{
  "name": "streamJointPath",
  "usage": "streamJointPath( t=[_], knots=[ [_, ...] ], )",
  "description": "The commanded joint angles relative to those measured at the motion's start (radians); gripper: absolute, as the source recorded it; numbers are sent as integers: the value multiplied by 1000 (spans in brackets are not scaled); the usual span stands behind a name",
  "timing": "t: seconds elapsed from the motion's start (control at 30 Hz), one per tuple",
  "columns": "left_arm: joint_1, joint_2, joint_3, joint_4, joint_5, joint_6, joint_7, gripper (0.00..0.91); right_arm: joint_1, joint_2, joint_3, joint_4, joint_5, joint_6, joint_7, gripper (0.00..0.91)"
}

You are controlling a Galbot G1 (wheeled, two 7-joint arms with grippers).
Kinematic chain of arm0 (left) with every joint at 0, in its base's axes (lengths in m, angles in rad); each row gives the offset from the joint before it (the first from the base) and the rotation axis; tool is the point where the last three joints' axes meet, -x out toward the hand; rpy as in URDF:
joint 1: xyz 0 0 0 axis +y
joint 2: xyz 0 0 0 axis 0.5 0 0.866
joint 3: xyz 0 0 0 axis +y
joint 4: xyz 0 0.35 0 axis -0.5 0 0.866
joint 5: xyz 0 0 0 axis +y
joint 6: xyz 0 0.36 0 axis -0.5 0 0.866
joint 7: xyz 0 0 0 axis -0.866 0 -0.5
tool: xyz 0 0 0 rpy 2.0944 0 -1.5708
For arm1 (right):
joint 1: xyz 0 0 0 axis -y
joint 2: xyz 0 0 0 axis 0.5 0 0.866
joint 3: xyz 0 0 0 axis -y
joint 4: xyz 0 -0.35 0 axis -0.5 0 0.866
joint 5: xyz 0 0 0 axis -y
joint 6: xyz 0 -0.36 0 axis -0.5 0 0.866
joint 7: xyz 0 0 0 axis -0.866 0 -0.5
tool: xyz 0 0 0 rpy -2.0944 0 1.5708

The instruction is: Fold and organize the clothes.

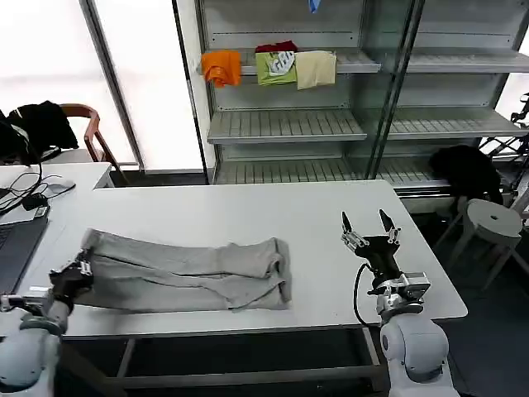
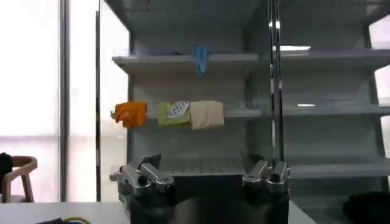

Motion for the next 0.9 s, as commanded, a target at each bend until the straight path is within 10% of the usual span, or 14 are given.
streamJointPath(
  t=[0.03, 0.17, 0.47, 0.9],
  knots=[
    [-90, 275, -143, 136, 118, -48, 119, 0, -5, 1, -2, -10, -10, 7, -1, 907],
    [-62, 213, -117, -40, 3, 44, 121, 0, -9, 8, -4, -26, -30, 18, -1, 907],
    [-13, -174, 188, -304, 66, 155, 61, 10, -17, -9, -3, -29, -50, 28, -1, 907],
    [-20, -295, 488, -236, 75, 259, -55, 10, -29, -34, 9, -31, -50, 40, -5, 907]
  ],
)
